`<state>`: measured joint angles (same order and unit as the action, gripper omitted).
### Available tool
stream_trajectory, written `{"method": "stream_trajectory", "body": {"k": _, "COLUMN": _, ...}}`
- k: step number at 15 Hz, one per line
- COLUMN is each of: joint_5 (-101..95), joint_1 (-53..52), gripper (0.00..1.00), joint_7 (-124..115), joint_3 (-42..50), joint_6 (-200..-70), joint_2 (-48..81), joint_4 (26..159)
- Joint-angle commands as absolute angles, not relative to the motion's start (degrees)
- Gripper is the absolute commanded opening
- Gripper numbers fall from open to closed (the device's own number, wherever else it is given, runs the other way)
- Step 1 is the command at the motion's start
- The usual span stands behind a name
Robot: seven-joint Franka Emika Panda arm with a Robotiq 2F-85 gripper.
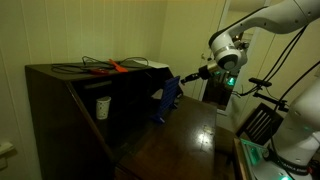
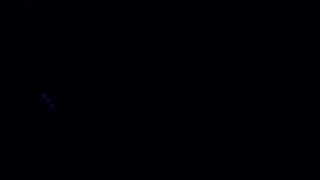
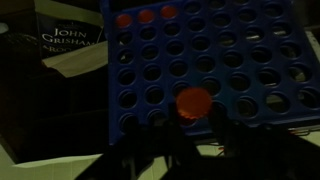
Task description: Pick up the orange object and place it in the blue object
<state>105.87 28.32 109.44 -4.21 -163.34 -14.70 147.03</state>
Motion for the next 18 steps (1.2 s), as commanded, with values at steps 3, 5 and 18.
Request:
{"method": "stream_trajectory", "body": {"k": 3, "joint_5": 116.3, "joint_1": 28.7, "gripper": 0.1, "joint_7": 119.6, "joint_3": -4.1, "joint_6": -158.9, "joint_2": -18.5, "joint_4": 149.3}}
{"method": "stream_trajectory", "body": {"k": 5, "joint_5": 118.7, "joint_1": 28.7, "gripper": 0.1, "joint_7": 121.7, "joint_3": -3.7, "joint_6": -155.4, "joint_2": -18.5, "joint_4": 149.6}}
{"method": "stream_trajectory", "body": {"k": 18, "joint_5": 122.6, "joint_1": 25.2, "gripper": 0.35, "joint_7": 126.3, "joint_3": 0.0, "joint_6": -151.5, "joint_2": -16.6, "joint_4": 148.3}}
